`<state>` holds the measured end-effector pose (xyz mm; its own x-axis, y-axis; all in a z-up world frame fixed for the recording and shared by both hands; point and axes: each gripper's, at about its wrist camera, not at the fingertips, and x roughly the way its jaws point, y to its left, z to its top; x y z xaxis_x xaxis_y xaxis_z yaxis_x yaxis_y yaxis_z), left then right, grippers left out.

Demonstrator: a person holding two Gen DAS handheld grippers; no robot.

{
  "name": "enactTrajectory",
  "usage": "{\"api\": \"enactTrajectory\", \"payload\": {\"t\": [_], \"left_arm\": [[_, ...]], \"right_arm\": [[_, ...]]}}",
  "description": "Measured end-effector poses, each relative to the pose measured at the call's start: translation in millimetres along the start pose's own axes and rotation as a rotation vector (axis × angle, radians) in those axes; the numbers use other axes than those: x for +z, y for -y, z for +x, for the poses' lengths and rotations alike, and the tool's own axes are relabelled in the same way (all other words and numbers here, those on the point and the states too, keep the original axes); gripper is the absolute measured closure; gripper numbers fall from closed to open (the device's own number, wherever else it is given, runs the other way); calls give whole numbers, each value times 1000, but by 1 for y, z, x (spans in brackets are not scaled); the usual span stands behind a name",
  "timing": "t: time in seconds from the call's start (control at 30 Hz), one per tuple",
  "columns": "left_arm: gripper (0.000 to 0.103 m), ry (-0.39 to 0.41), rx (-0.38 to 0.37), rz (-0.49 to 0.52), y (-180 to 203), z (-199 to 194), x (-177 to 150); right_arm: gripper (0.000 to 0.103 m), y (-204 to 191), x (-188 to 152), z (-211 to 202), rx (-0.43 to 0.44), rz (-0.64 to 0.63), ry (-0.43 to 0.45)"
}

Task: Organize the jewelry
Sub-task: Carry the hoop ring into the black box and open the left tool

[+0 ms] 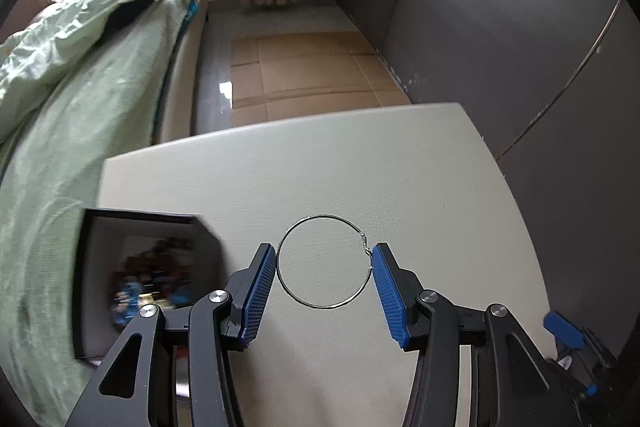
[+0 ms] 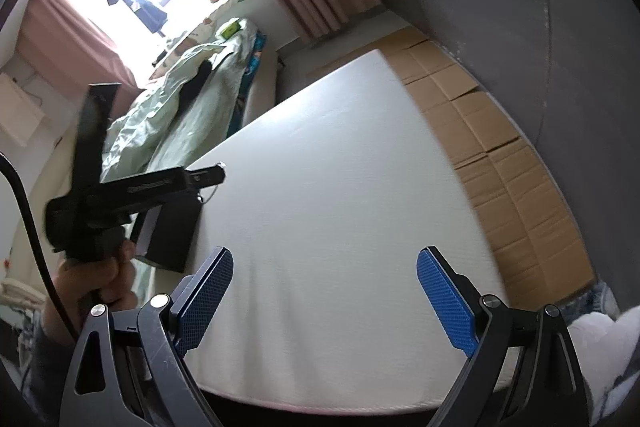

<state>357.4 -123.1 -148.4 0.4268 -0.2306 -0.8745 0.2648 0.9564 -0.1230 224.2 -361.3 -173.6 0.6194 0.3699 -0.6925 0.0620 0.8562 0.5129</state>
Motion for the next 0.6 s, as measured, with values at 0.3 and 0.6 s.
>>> {"api": "enactTrajectory", "payload": {"t": [0.3,0.6], "left_arm": [[51,42,21,-55,-55,-36,-4],[50,42,52,-109,-91,-38,-7]], "right_arm": [[9,-42,6,22,15,-54,-24],[0,-70,7,32,-4,-69,-49]]}}
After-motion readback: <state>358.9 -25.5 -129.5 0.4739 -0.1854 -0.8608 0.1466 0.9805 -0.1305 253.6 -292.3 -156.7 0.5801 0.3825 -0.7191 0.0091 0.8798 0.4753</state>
